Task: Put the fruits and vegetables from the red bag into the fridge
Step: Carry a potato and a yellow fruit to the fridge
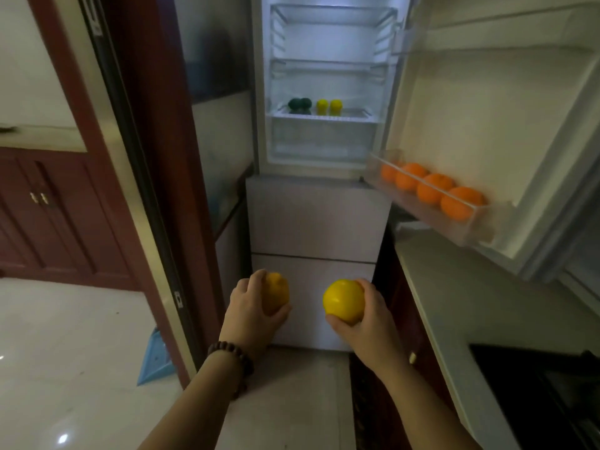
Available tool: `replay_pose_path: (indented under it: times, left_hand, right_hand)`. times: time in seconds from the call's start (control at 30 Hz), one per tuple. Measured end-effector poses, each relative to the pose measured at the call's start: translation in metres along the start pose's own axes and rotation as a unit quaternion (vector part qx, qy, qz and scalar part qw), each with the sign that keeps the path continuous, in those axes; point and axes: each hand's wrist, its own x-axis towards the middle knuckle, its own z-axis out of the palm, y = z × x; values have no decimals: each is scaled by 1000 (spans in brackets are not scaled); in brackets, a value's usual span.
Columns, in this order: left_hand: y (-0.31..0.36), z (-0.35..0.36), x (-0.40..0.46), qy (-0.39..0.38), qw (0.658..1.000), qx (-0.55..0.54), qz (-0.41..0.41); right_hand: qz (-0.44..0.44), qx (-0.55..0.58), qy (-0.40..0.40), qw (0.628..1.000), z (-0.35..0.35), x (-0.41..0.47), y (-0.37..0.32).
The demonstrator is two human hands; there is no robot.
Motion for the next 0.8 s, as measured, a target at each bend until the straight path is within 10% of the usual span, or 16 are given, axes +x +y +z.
replay_pose_path:
  times: [0.8]
  left_hand:
    - [-12, 43, 478, 48, 993, -5, 104]
  right_hand:
    - [-105, -25, 129, 986, 78, 479, -1]
